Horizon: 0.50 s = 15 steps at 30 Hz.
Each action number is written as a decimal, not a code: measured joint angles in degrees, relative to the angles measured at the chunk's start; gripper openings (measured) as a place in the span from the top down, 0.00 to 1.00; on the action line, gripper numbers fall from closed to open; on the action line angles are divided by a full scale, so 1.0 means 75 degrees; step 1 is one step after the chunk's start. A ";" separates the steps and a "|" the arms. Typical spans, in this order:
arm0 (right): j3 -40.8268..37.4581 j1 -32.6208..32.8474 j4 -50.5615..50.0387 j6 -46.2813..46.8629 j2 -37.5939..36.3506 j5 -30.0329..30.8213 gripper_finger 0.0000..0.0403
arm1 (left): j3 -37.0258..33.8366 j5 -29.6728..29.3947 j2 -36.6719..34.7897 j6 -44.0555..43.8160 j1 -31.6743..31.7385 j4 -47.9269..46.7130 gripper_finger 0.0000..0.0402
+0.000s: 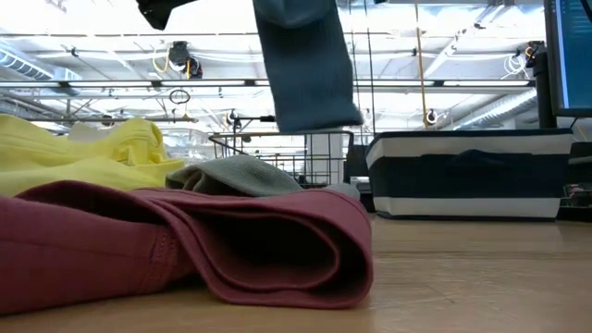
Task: Pick & Place Cloths
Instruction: Put the blue sock into the transparent bin
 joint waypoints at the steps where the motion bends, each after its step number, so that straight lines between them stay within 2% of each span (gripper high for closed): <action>1: 0.0000 0.0000 0.0122 -0.0092 0.0000 0.0002 0.99 | 0.0000 0.0085 0.0084 0.0014 0.0035 0.0159 0.37; 5: 0.0000 0.0003 0.0359 -0.0299 -0.0003 0.0002 0.99 | 0.0000 0.0523 0.0343 -0.0043 0.0256 0.0659 0.34; 15: 0.0000 -0.0196 0.0609 -0.0558 0.0000 0.0015 1.00 | 0.0000 0.1352 0.1011 -0.0476 0.0793 0.1808 0.15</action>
